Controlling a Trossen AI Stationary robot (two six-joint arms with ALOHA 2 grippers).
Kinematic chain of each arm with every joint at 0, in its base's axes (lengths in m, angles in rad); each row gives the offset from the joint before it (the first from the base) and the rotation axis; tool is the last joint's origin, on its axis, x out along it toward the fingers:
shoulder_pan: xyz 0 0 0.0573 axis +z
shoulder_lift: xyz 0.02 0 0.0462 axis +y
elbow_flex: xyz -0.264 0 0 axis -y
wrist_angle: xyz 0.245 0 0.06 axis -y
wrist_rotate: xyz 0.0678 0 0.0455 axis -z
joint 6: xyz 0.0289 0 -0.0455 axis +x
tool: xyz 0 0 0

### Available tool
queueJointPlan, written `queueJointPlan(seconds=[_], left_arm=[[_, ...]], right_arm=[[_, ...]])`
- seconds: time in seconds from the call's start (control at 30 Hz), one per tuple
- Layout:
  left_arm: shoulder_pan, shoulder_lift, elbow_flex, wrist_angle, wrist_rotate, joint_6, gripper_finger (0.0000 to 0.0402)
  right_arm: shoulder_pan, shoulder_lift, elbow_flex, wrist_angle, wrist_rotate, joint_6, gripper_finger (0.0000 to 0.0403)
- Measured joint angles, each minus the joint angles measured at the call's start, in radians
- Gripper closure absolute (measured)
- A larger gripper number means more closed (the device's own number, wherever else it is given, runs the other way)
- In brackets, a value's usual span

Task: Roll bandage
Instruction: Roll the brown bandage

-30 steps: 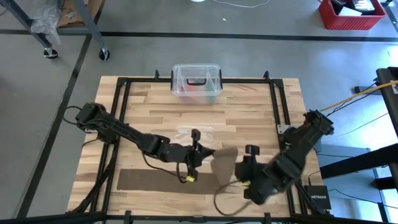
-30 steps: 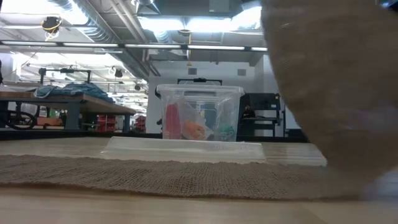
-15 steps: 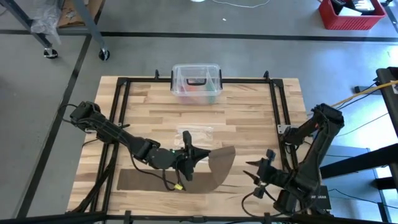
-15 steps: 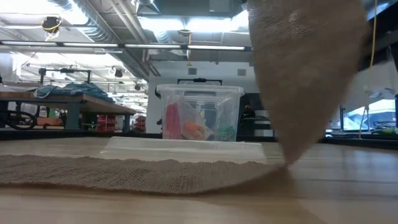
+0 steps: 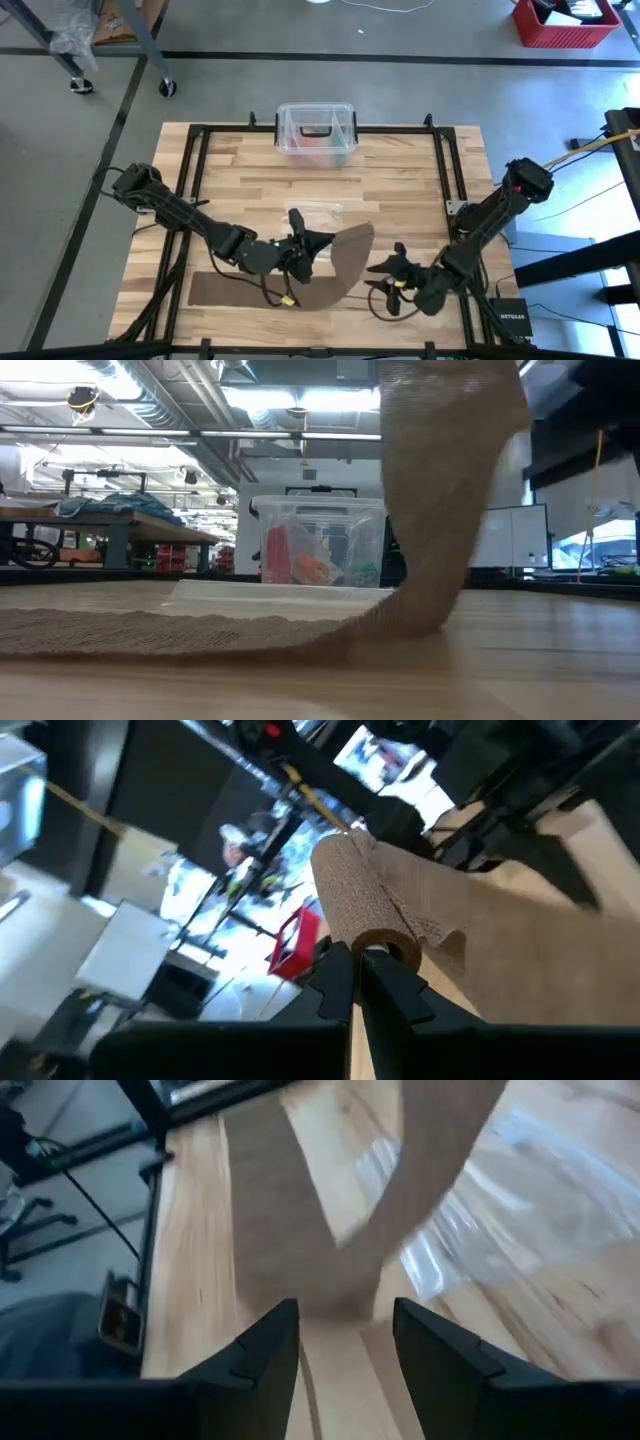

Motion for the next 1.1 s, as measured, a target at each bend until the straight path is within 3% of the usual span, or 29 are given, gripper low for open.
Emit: queueJointPlan(seconds=[0.27,0.5,0.77,1.1], left_arm=[[-0.010,-0.006,0.001,0.012,-0.037,0.003,0.0398],[-0.010,-0.006,0.002,0.011,-0.036,-0.002,0.0397],[-0.011,-0.006,0.002,0.011,-0.037,-0.015,0.0397],[-0.013,-0.006,0.002,0.011,-0.037,-0.024,0.0396]], right_arm=[[-0.077,0.042,-0.004,0.033,0.060,-0.054,0.0238],[-0.068,0.056,-0.004,0.081,-0.099,-0.053,0.0238],[-0.067,0.079,-0.004,0.158,0.028,-0.025,0.0238],[-0.066,0.123,-0.004,0.190,-0.008,0.192,0.0238]])
